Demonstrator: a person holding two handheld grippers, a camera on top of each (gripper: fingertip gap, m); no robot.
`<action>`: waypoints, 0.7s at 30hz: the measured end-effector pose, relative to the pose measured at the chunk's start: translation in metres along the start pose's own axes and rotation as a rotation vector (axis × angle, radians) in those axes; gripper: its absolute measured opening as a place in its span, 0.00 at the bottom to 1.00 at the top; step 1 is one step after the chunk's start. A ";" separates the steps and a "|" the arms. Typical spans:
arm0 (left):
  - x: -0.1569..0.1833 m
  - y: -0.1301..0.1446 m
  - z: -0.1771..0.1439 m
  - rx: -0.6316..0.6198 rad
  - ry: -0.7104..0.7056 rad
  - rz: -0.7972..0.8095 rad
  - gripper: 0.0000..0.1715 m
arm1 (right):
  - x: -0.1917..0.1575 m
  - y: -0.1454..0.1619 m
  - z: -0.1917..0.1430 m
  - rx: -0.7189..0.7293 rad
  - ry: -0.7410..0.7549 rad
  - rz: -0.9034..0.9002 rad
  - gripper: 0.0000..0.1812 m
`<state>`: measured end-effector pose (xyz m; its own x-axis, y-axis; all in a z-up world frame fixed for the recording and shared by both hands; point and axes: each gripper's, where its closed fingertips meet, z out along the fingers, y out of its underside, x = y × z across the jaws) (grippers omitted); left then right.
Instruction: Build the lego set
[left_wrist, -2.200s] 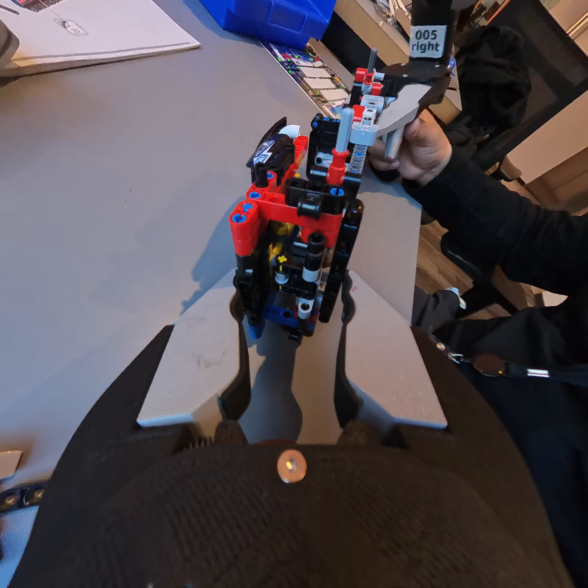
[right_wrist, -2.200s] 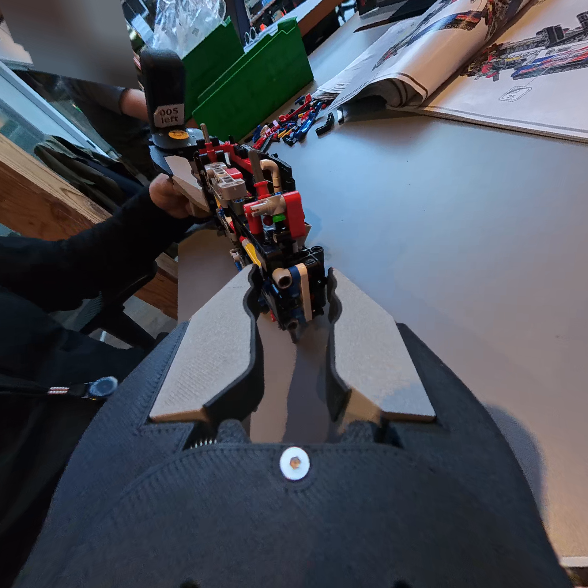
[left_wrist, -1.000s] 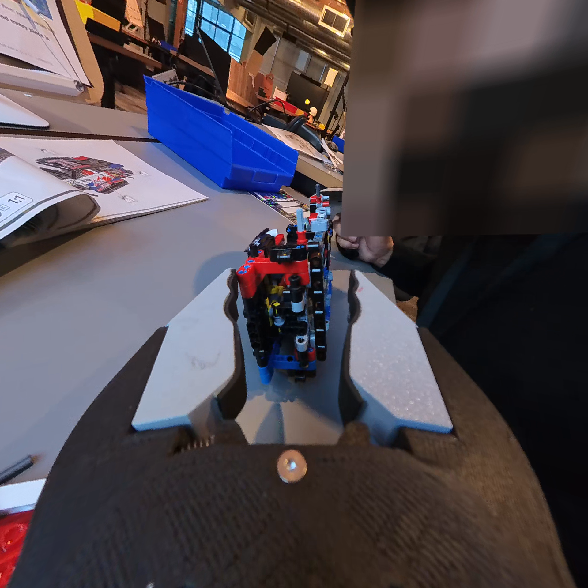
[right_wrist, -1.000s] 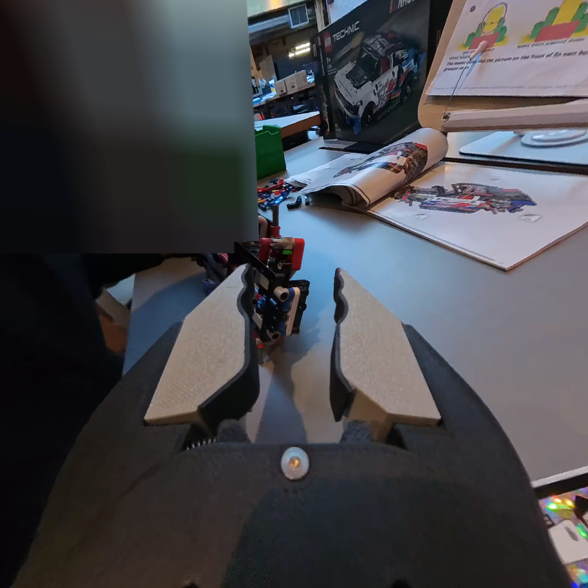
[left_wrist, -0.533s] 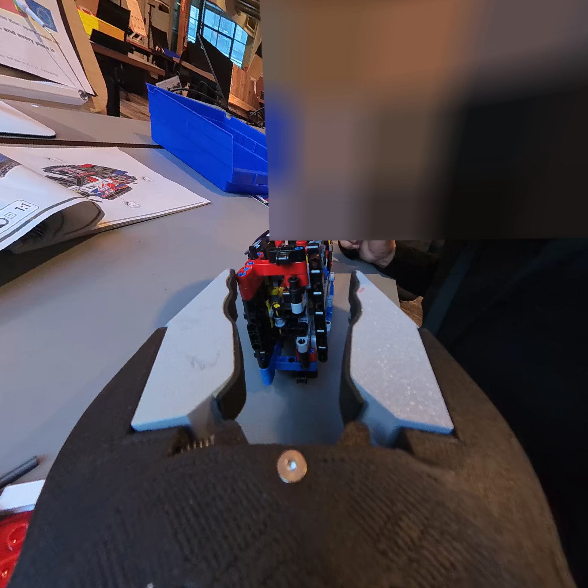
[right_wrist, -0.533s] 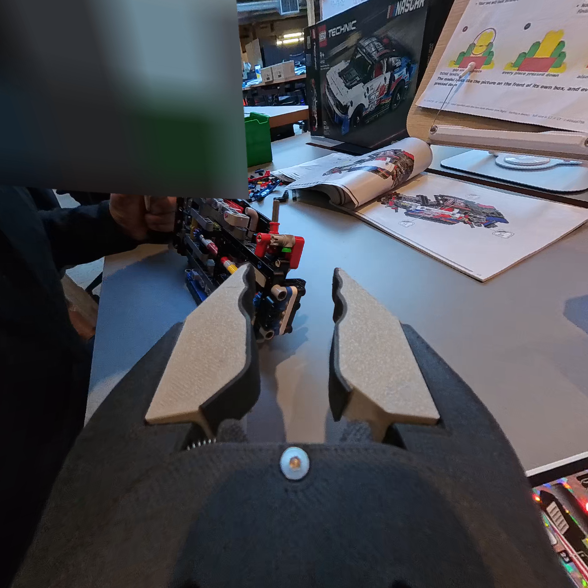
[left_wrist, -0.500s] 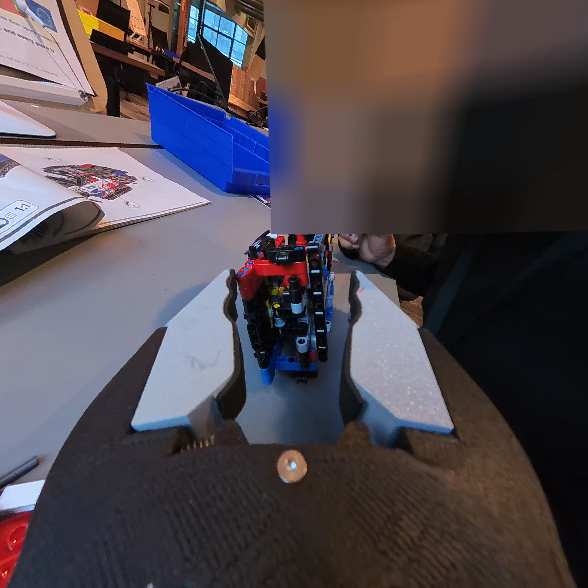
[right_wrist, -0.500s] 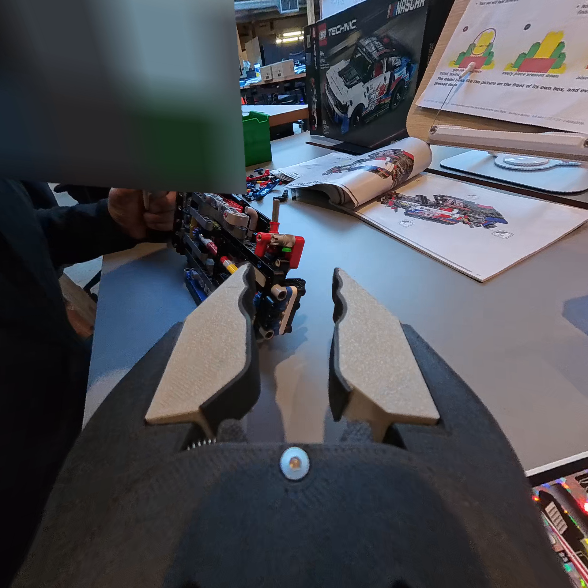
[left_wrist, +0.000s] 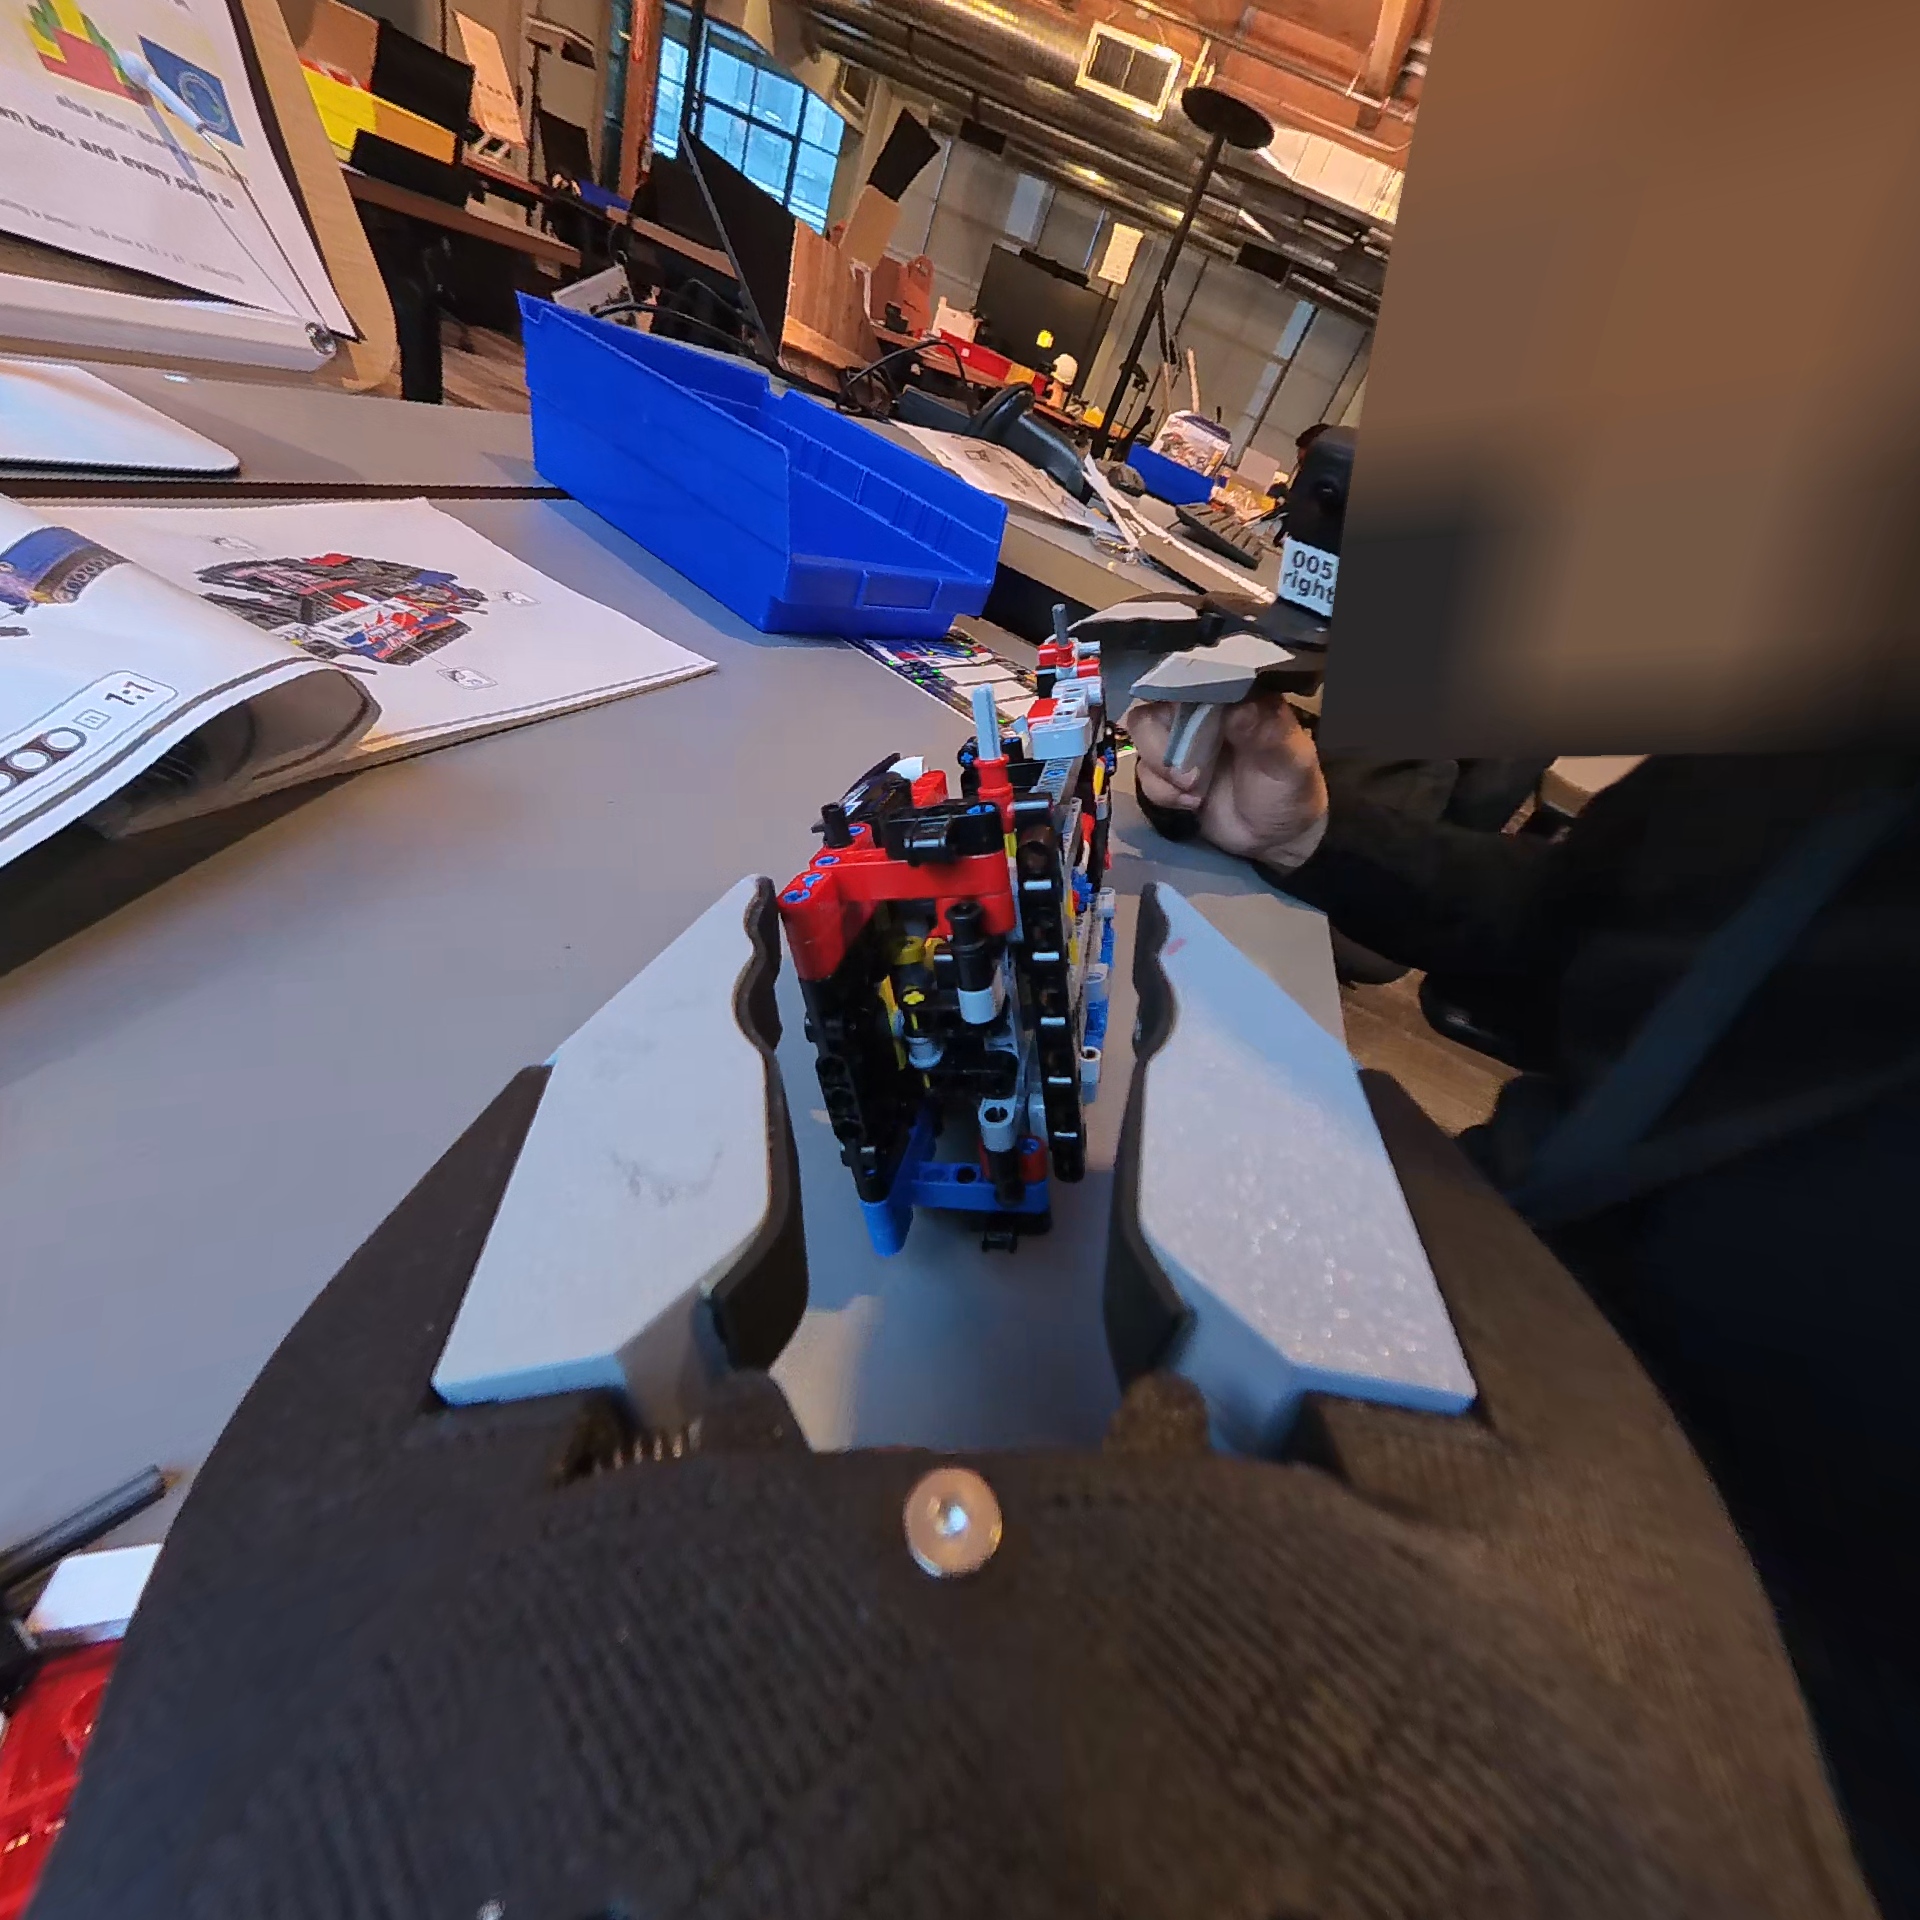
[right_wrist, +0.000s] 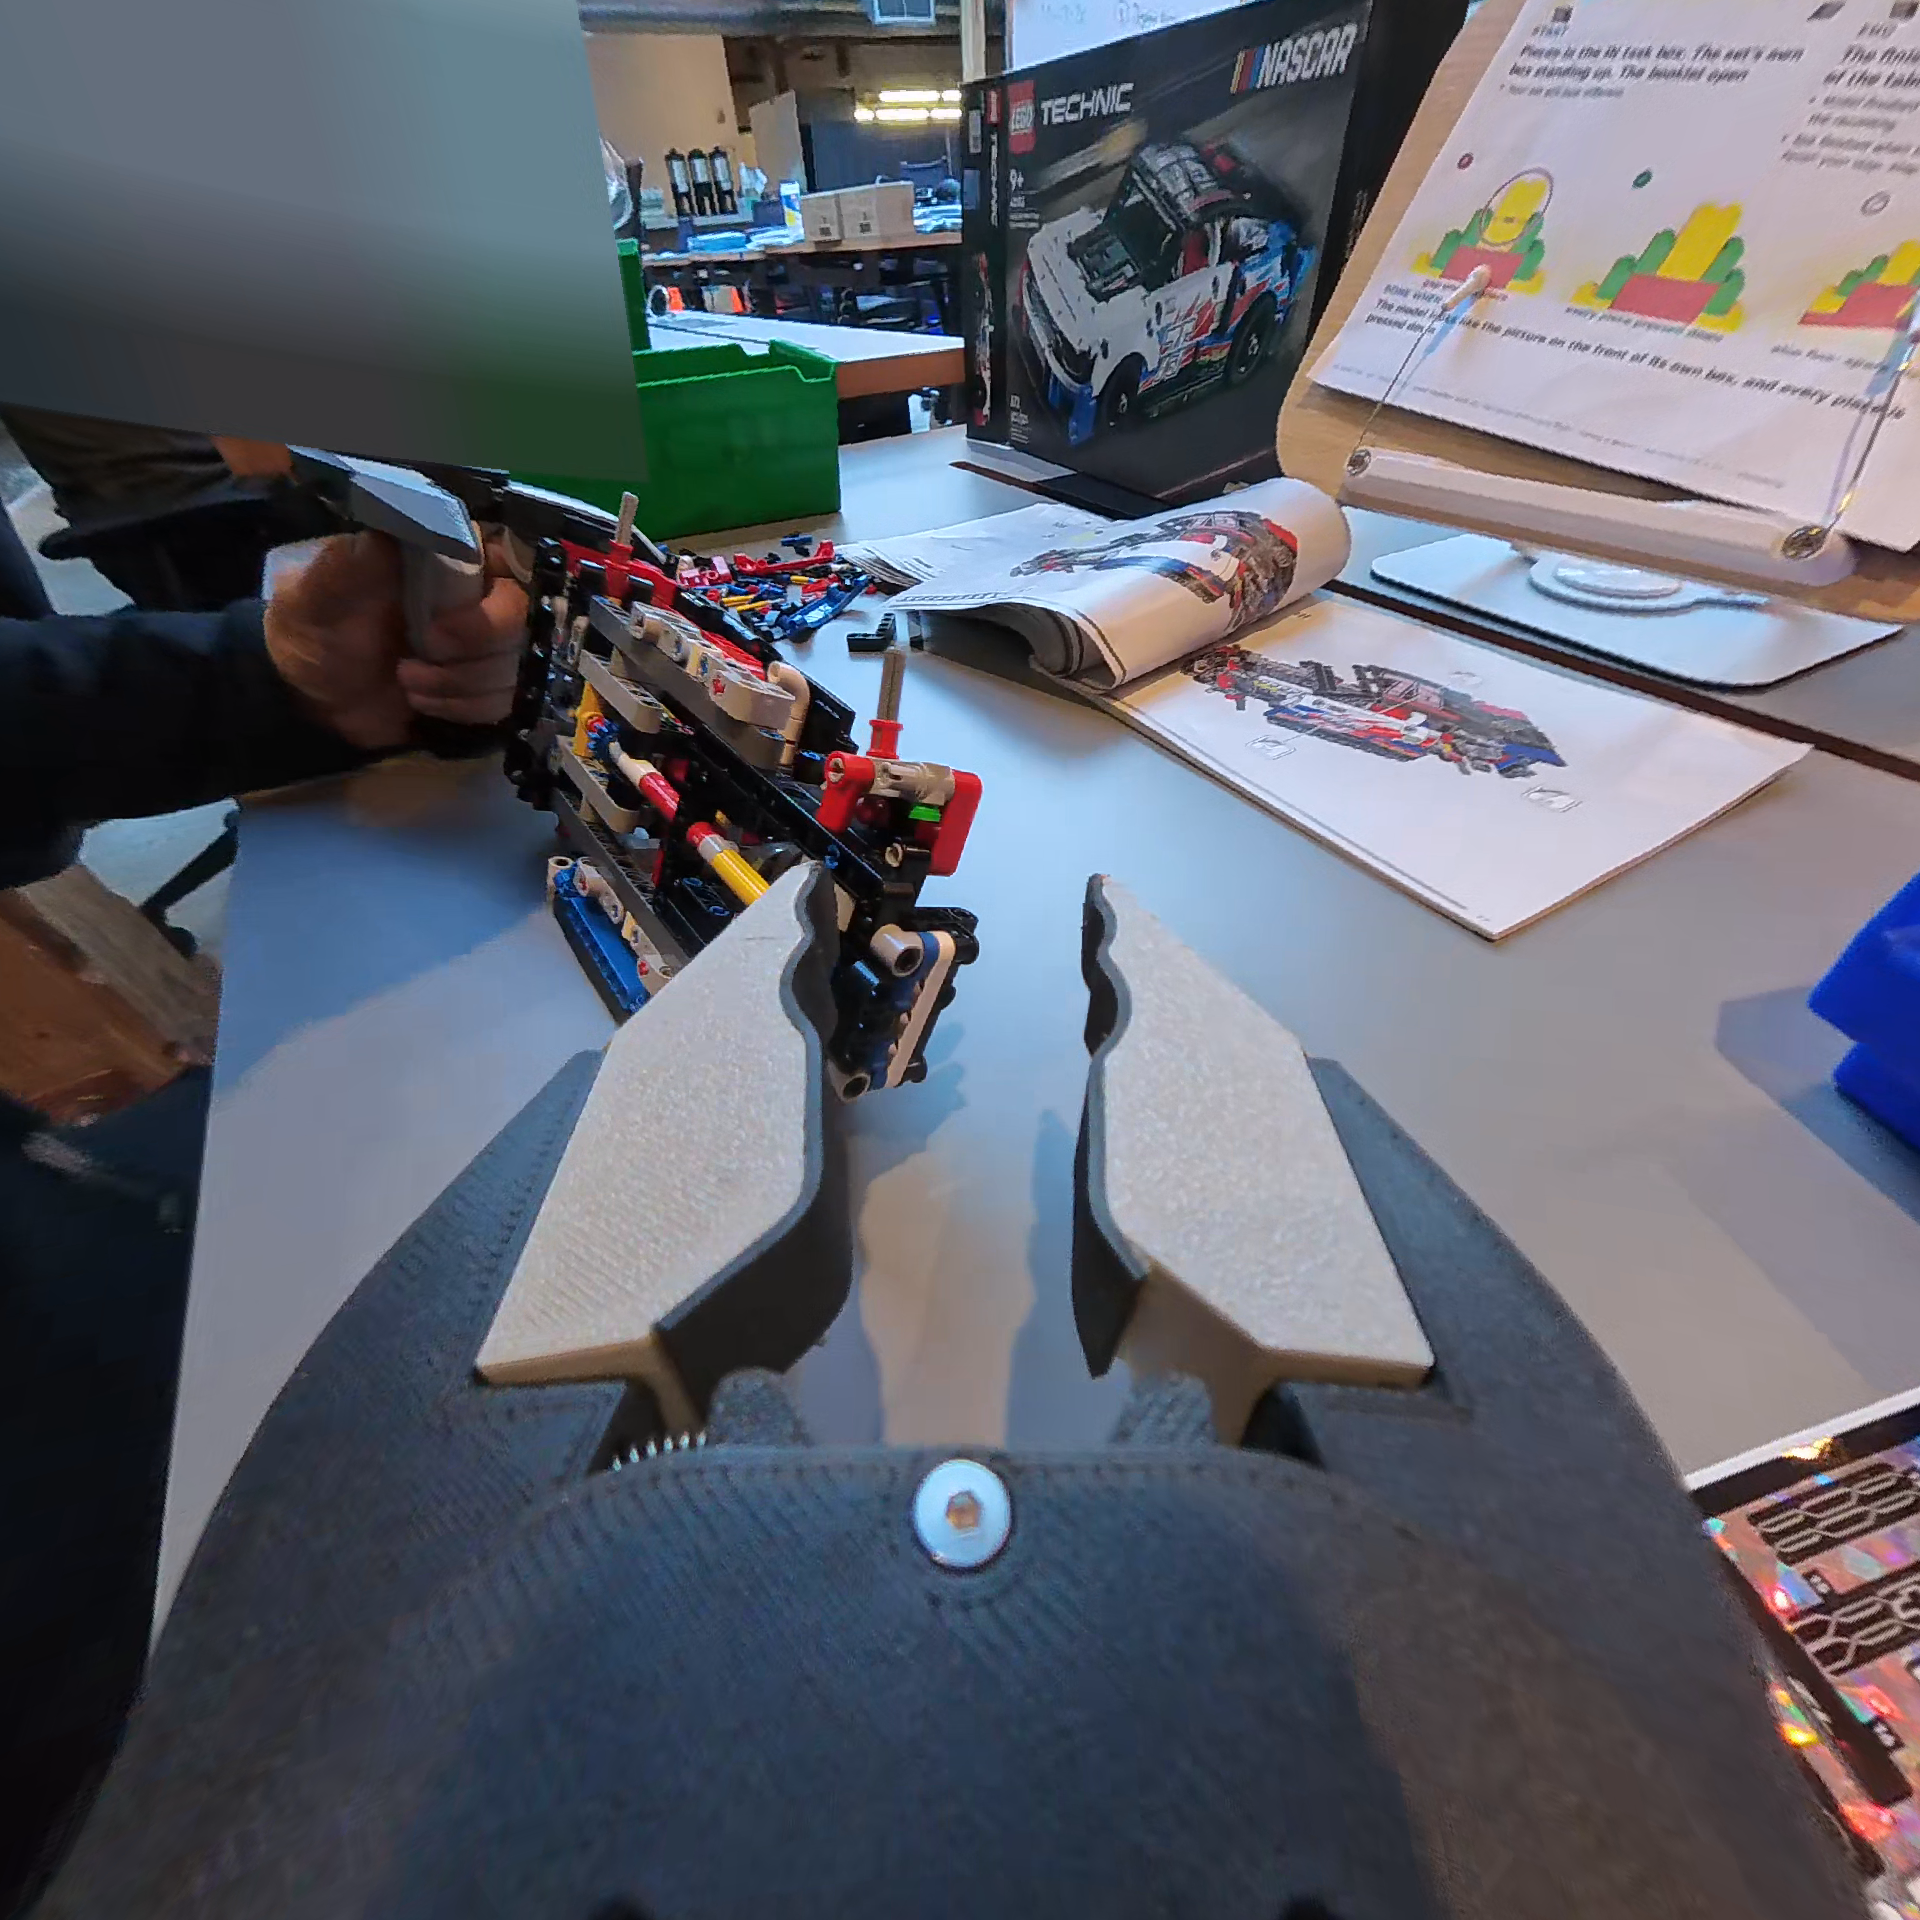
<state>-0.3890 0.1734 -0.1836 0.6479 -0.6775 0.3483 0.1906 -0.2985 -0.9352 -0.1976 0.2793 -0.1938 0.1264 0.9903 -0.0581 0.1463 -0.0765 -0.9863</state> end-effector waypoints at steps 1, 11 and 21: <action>0.000 0.000 0.000 0.000 -0.004 0.005 0.38 | 0.000 0.000 0.000 0.000 0.007 -0.007 0.25; 0.000 0.001 0.000 -0.006 -0.037 0.041 0.39 | 0.002 0.002 0.001 -0.010 0.050 -0.050 0.25; 0.000 0.001 0.000 -0.006 -0.029 0.033 0.39 | -0.004 0.007 0.005 -0.039 0.004 -0.059 0.26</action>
<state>-0.3885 0.1730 -0.1845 0.6747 -0.6674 0.3153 0.1646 -0.2803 -0.9457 -0.2020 0.2753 -0.2009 0.1205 0.9927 0.0002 0.1917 -0.0231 -0.9812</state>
